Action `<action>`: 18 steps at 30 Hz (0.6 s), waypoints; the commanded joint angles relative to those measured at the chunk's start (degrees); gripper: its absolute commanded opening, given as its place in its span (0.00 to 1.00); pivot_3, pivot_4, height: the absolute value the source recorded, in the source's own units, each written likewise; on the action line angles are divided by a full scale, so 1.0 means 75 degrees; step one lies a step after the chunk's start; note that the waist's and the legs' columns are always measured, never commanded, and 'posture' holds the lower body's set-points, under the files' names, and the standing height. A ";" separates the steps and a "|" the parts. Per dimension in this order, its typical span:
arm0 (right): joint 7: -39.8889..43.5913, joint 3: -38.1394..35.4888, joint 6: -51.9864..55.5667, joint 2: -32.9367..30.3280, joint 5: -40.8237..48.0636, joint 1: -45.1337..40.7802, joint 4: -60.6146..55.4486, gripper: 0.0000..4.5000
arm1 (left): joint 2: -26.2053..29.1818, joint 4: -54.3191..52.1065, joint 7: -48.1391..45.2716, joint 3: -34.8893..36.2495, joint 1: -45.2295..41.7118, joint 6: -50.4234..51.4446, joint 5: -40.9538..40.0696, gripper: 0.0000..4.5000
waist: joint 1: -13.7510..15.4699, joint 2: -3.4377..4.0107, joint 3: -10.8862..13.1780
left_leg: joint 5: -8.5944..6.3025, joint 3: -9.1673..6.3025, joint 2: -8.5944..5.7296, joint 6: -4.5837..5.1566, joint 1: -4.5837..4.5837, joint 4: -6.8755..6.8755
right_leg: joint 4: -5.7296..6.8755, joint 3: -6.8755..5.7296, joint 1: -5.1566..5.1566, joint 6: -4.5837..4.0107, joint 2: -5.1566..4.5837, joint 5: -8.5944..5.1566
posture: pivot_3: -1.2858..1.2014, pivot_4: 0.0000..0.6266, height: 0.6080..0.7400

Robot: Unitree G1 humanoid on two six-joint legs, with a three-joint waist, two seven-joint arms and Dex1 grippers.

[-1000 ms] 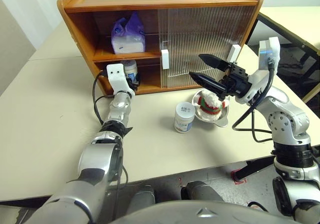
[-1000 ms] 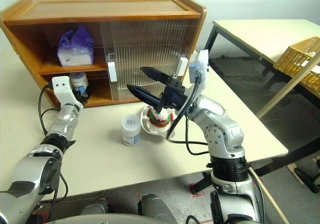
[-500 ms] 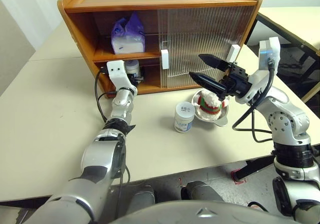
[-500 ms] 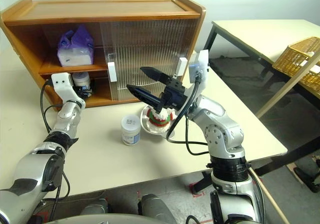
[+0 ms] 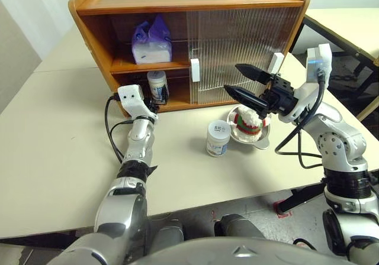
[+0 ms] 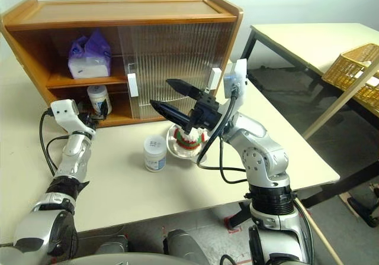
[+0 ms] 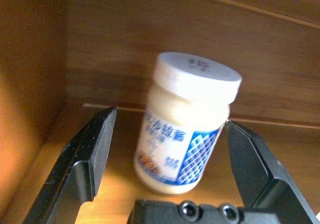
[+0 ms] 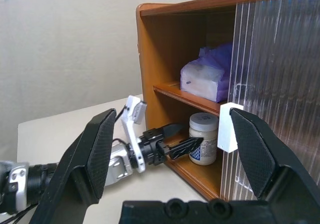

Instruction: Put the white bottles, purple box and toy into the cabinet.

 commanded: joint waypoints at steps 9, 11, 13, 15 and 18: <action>0.0022 -0.0001 0.0034 0.0034 0.0007 -0.0026 -0.0007 1.00 | -0.0166 -0.0853 0.0527 -0.0036 0.0307 0.0634 0.0240 0.70 | 0.0005 -0.0002 0.0001 | 0.0000 -0.0002 0.0000 0.0000 0.0002 0.0009 | 0.0000 0.0015 0.0004 -0.0006 -0.0005 0.0000 | 0.45 0.05 1.00; 0.0018 -0.0002 0.0029 0.0034 -0.0001 -0.0024 -0.0006 1.00 | -0.0157 -0.0765 0.0600 -0.0025 0.0242 0.0635 0.0282 0.54 | 0.0005 -0.0002 0.0001 | 0.0000 -0.0004 0.0002 0.0000 0.0002 0.0009 | 0.0000 0.0020 0.0003 -0.0008 -0.0005 0.0000 | 0.45 0.05 1.00; 0.0017 -0.0007 0.0026 0.0030 -0.0005 -0.0018 -0.0007 1.00 | -0.0150 -0.0697 0.0677 -0.0010 0.0196 0.0654 0.0298 0.38 | 0.0006 -0.0002 0.0001 | 0.0000 -0.0007 0.0003 0.0000 0.0002 0.0007 | 0.0000 0.0017 0.0002 -0.0010 -0.0005 0.0000 | 0.45 0.05 1.00; 0.0016 -0.0017 0.0027 0.0021 -0.0003 -0.0009 -0.0014 1.00 | -0.0141 -0.0660 0.0746 0.0000 0.0172 0.0675 0.0304 0.23 | 0.0005 -0.0002 0.0001 | 0.0000 -0.0008 0.0003 0.0000 0.0002 0.0006 | 0.0000 0.0017 0.0003 -0.0011 -0.0006 -0.0001 | 0.45 0.05 1.00; 0.0009 -0.0032 0.0028 0.0007 -0.0002 0.0003 -0.0031 1.00 | -0.0104 -0.0647 0.0814 0.0013 0.0181 0.0674 0.0307 0.01 | 0.0004 -0.0002 0.0001 | -0.0001 -0.0008 0.0002 0.0001 0.0001 0.0006 | 0.0000 0.0017 0.0002 -0.0010 -0.0006 -0.0001 | 0.45 0.05 1.00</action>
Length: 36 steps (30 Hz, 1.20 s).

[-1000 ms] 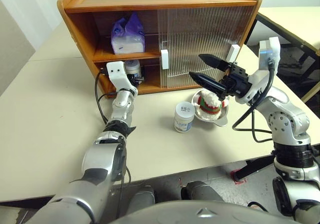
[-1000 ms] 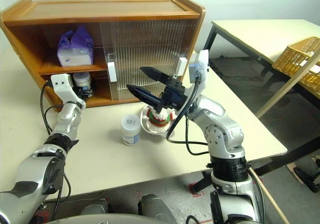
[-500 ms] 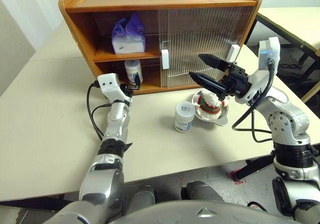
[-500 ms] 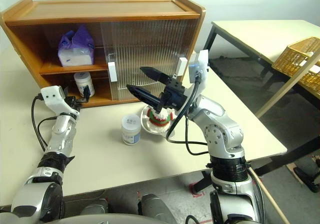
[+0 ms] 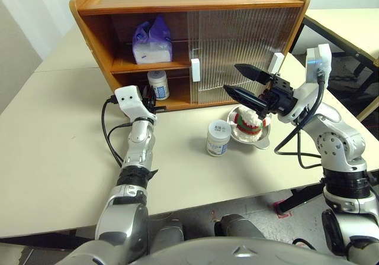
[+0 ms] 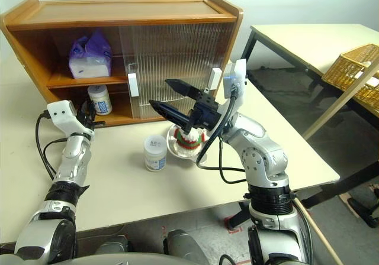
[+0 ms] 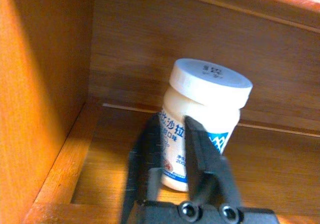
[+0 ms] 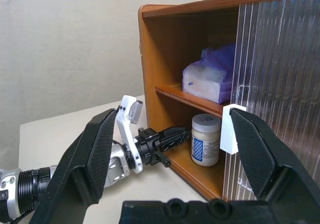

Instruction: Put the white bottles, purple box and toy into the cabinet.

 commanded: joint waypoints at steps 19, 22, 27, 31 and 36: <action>-0.0040 -0.0062 0.0019 -0.0084 0.0006 0.0021 -0.0084 1.00 | 0.0472 0.2485 0.0349 0.0070 -0.1445 -0.0343 0.0338 0.01 | -0.0006 0.0000 0.0000 | -0.0001 -0.0002 -0.0001 0.0001 -0.0001 0.0000 | 0.0000 0.0000 0.0000 0.0008 -0.0004 0.0006 | 0.44 0.04 1.00; -0.0057 -0.0067 0.0027 -0.0092 0.0012 0.0028 -0.0113 1.00 | 0.0462 0.2904 0.0285 0.0044 -0.1692 -0.0430 0.0373 0.01 | -0.0011 -0.0001 0.0000 | -0.0001 -0.0002 -0.0002 0.0001 -0.0001 -0.0001 | 0.0000 0.0001 0.0000 0.0020 -0.0004 0.0012 | 0.44 0.04 1.00; -0.0108 -0.0085 0.0044 -0.0108 0.0028 0.0061 -0.0183 1.00 | 0.0428 0.3445 0.0207 0.0015 -0.1940 -0.0542 0.0394 0.01 | -0.0020 0.0000 0.0000 | -0.0001 -0.0002 -0.0003 0.0002 -0.0001 -0.0001 | 0.0000 0.0000 0.0000 0.0025 -0.0004 0.0012 | 0.44 0.04 1.00; -0.0148 -0.0101 0.0056 -0.0127 0.0041 0.0091 -0.0234 1.00 | 0.0391 0.3864 0.0021 -0.0009 -0.2136 -0.0556 0.0382 0.01 | -0.0025 -0.0001 0.0001 | -0.0001 -0.0002 -0.0005 0.0003 -0.0002 0.0000 | -0.0001 0.0000 0.0000 0.0029 -0.0004 0.0012 | 0.43 0.05 1.00; -0.0189 -0.0097 0.0059 -0.0126 0.0045 0.0113 -0.0268 1.00 | 0.0317 0.4184 -0.0432 -0.0024 -0.2394 -0.0555 0.0336 0.01 | -0.0033 -0.0003 0.0002 | -0.0001 -0.0003 -0.0008 0.0004 -0.0003 0.0000 | -0.0003 0.0000 0.0001 0.0038 -0.0005 0.0016 | 0.43 0.05 1.00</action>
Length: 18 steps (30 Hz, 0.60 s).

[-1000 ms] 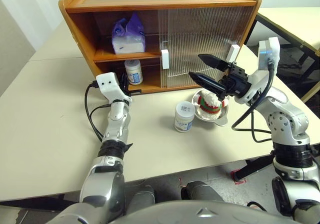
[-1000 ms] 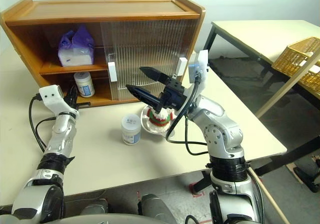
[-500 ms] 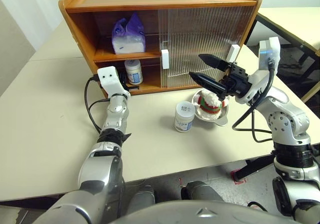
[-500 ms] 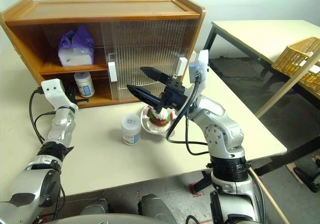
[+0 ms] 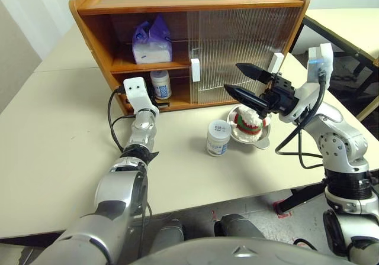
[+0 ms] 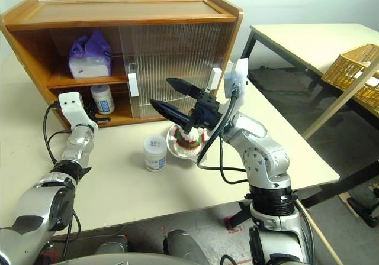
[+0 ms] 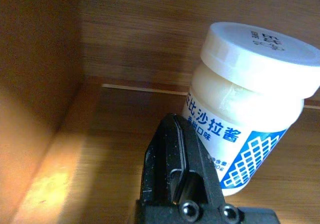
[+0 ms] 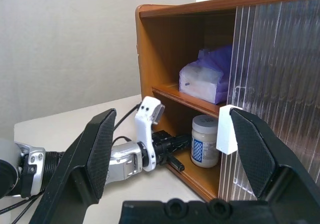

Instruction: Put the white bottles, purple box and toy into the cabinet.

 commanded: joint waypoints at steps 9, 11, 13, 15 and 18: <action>-0.0060 -0.0099 0.0048 -0.0064 0.0046 0.0106 -0.0143 1.00 | -0.0139 0.0553 -0.0763 -0.0050 -0.0599 -0.0042 0.0053 0.01 | -0.0080 -0.0002 0.0001 | -0.0004 0.0001 -0.0001 0.0006 -0.0003 0.0000 | -0.0001 -0.0001 -0.0001 0.0031 0.0001 0.0009 | 0.43 0.04 1.00; -0.0066 -0.0100 0.0047 -0.0070 0.0047 0.0107 -0.0149 1.00 | -0.0151 0.0573 -0.0762 -0.0046 -0.0617 -0.0041 0.0062 0.01 | -0.0100 -0.0002 0.0001 | -0.0005 0.0001 -0.0003 0.0007 -0.0003 0.0000 | -0.0002 -0.0001 -0.0001 0.0035 0.0000 0.0008 | 0.43 0.04 1.00; -0.0071 -0.0099 0.0048 -0.0072 0.0048 0.0111 -0.0157 1.00 | -0.0169 0.0588 -0.0829 -0.0050 -0.0625 -0.0034 0.0061 0.01 | -0.0127 -0.0002 0.0001 | -0.0005 0.0001 -0.0004 0.0009 -0.0004 0.0000 | -0.0003 -0.0001 -0.0001 0.0037 0.0000 0.0008 | 0.43 0.04 1.00; -0.0074 -0.0100 0.0052 -0.0074 0.0050 0.0112 -0.0155 1.00 | -0.0207 0.0600 -0.0951 -0.0051 -0.0599 -0.0008 0.0038 0.01 | -0.0139 -0.0002 0.0001 | -0.0006 0.0001 -0.0004 0.0010 -0.0005 0.0000 | -0.0004 -0.0001 -0.0001 0.0039 0.0000 0.0007 | 0.43 0.04 1.00; -0.0071 -0.0092 0.0048 -0.0072 0.0045 0.0101 -0.0132 1.00 | -0.0229 0.0580 -0.1048 -0.0014 -0.0530 -0.0007 -0.0008 0.01 | -0.0145 -0.0002 0.0001 | -0.0006 0.0001 -0.0005 0.0010 -0.0005 0.0000 | -0.0004 -0.0001 -0.0001 0.0040 -0.0001 0.0007 | 0.43 0.04 1.00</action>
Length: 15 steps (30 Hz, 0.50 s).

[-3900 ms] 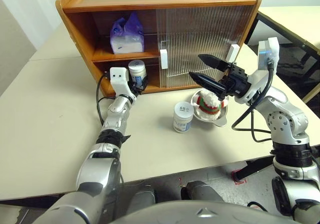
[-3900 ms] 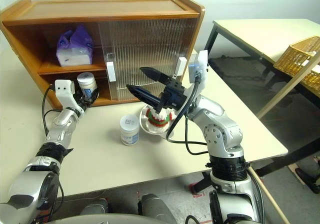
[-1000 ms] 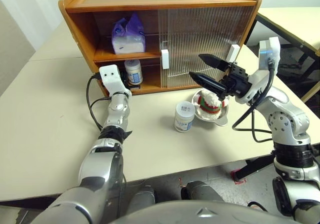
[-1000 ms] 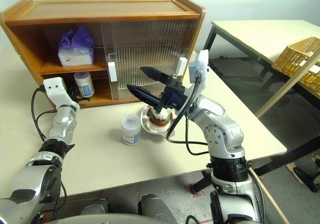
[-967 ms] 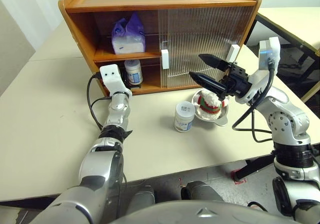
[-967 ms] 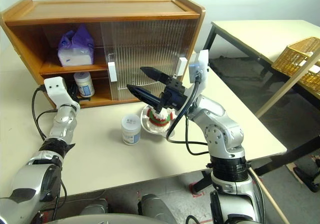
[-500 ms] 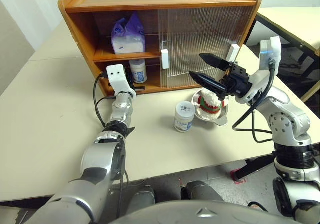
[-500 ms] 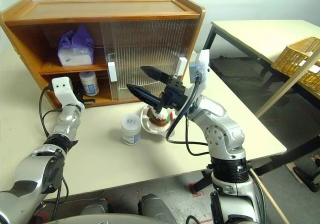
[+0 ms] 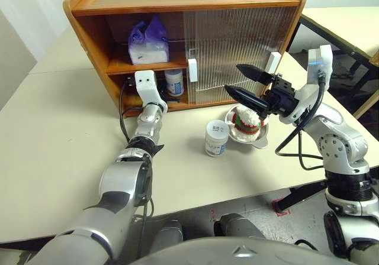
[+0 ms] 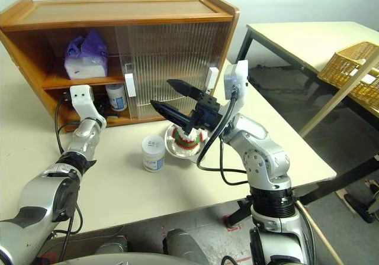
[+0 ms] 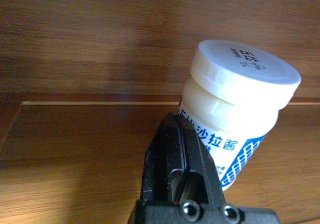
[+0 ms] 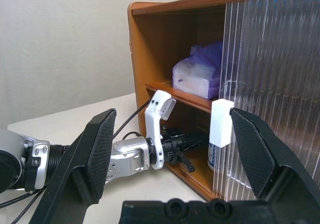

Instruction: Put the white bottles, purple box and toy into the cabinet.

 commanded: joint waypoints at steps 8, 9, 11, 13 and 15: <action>0.0027 -0.0074 0.0063 -0.0055 0.0060 -0.0016 -0.0047 1.00 | 0.0011 -0.0868 -0.0511 0.0227 0.0722 -0.0403 -0.0380 0.15 | -0.0027 0.0000 0.0003 | 0.0000 -0.0001 0.0001 0.0000 0.0000 -0.0003 | 0.0000 -0.0001 -0.0002 0.0000 0.0000 -0.0001 | 0.44 0.05 1.00; 0.0035 -0.0069 0.0062 -0.0052 0.0063 -0.0018 -0.0041 1.00 | 0.0004 -0.1211 -0.0590 0.0248 0.0924 -0.0411 -0.0471 0.21 | -0.0026 0.0000 0.0003 | 0.0000 -0.0001 0.0001 0.0000 -0.0001 -0.0004 | 0.0000 -0.0001 -0.0002 0.0000 0.0000 -0.0002 | 0.44 0.05 1.00; 0.0048 -0.0040 0.0059 -0.0030 0.0058 -0.0048 -0.0012 1.00 | 0.0028 -0.2131 -0.0788 0.0246 0.1524 -0.0296 -0.0626 0.38 | -0.0033 0.0001 0.0003 | 0.0000 0.0000 0.0000 0.0000 -0.0001 -0.0004 | 0.0000 -0.0002 -0.0002 -0.0001 0.0001 -0.0003 | 0.44 0.05 1.00; 0.0072 -0.0031 0.0058 -0.0027 0.0058 -0.0066 0.0012 1.00 | 0.0016 -0.2937 -0.1046 0.0204 0.1992 -0.0021 -0.0797 0.53 | -0.0035 0.0001 0.0003 | -0.0001 0.0008 -0.0002 0.0000 0.0001 -0.0008 | -0.0001 -0.0013 -0.0003 -0.0004 0.0002 -0.0007 | 0.45 0.05 1.00; 0.0106 -0.0033 0.0055 -0.0031 0.0060 -0.0089 0.0048 1.00 | -0.0002 -0.3960 -0.1645 0.0092 0.2536 0.0441 -0.1161 0.69 | -0.0031 0.0000 0.0003 | -0.0001 0.0010 -0.0007 0.0000 0.0000 -0.0009 | -0.0001 -0.0019 -0.0004 -0.0016 0.0002 -0.0016 | 0.45 0.06 1.00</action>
